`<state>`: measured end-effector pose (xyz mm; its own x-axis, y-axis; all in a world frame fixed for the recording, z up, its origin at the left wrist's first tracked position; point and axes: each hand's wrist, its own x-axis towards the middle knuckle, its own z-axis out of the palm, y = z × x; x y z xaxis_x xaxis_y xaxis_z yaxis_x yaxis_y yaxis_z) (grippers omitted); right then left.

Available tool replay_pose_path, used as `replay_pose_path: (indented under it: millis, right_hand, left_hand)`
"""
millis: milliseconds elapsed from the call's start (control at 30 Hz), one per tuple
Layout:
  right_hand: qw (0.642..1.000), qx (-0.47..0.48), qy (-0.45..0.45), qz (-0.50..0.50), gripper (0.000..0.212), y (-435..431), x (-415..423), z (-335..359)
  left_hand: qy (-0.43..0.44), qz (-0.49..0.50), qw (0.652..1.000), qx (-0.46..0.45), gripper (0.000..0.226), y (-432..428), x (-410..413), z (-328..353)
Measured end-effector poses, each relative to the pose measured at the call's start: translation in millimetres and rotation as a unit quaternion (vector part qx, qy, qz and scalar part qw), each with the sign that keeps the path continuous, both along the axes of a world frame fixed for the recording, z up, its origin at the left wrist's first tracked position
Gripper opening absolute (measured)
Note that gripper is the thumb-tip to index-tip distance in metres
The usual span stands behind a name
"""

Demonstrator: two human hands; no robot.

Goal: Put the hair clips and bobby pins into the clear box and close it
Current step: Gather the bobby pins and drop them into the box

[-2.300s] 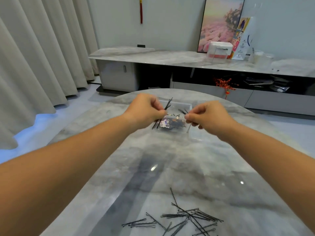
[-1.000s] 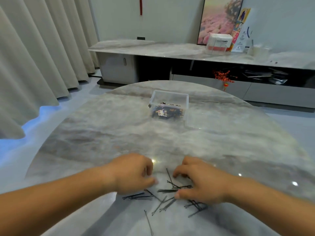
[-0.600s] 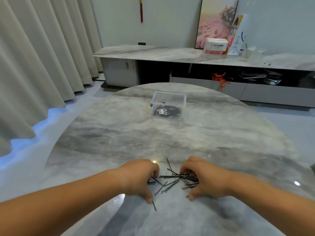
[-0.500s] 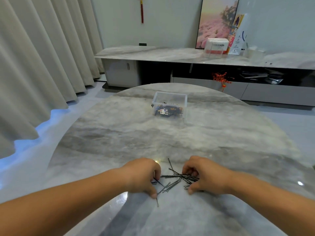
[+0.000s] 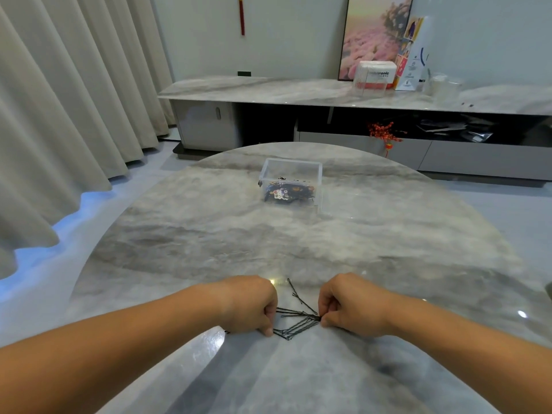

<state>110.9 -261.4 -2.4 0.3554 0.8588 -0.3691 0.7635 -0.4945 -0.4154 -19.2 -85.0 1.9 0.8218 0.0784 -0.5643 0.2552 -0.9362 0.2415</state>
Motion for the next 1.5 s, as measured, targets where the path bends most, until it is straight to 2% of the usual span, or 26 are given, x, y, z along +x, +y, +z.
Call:
replay_pose_path:
  millis: [133,300,467,600,700,800,867,933,1067,1267,1367,1500]
  right_hand:
    - [1.000,-0.010,-0.020,0.014,0.010,0,-3,0]
    - [0.998,-0.017,-0.043,0.040,0.016,-2,-10,5]
    - [0.999,0.009,-0.037,0.029,0.010,-10,-5,2]
    - [0.997,0.018,0.060,-0.042,0.007,-7,5,2]
    - [0.980,0.054,0.154,-0.114,0.009,0,10,6]
    - [0.950,0.104,0.233,-0.182,0.008,10,18,10]
    - [0.935,0.133,0.249,-0.216,0.007,19,26,13]
    - [0.923,0.159,0.259,-0.236,0.007,29,34,17]
    - [0.900,0.223,0.263,-0.268,0.009,57,60,33]
    - [0.877,0.302,0.222,-0.301,0.013,123,120,64]
    - [0.902,0.290,0.099,-0.303,0.012,155,147,69]
    - [0.938,0.251,-0.022,-0.238,0.012,184,168,60]
  left_hand:
    - [-0.001,-0.037,0.999,0.018,0.017,2,-5,-5]
    - [-0.048,-0.064,0.997,0.016,0.017,5,-15,-5]
    - [-0.080,-0.040,0.996,-0.010,0.013,10,-20,-8]
    - [-0.089,0.044,0.989,-0.106,0.009,18,-17,-1]
    - [-0.126,0.106,0.972,-0.167,0.012,26,-10,5]
    - [-0.161,0.175,0.942,-0.238,0.008,34,3,7]
    - [-0.182,0.218,0.911,-0.298,0.004,41,13,8]
    - [-0.211,0.241,0.892,-0.320,0.008,49,25,11]
    - [-0.289,0.276,0.876,-0.271,0.010,69,59,27]
    - [-0.398,0.247,0.878,-0.093,0.010,110,136,58]
    - [-0.419,0.232,0.877,-0.028,0.010,125,169,67]
    - [-0.402,0.213,0.890,0.010,0.006,141,199,55]
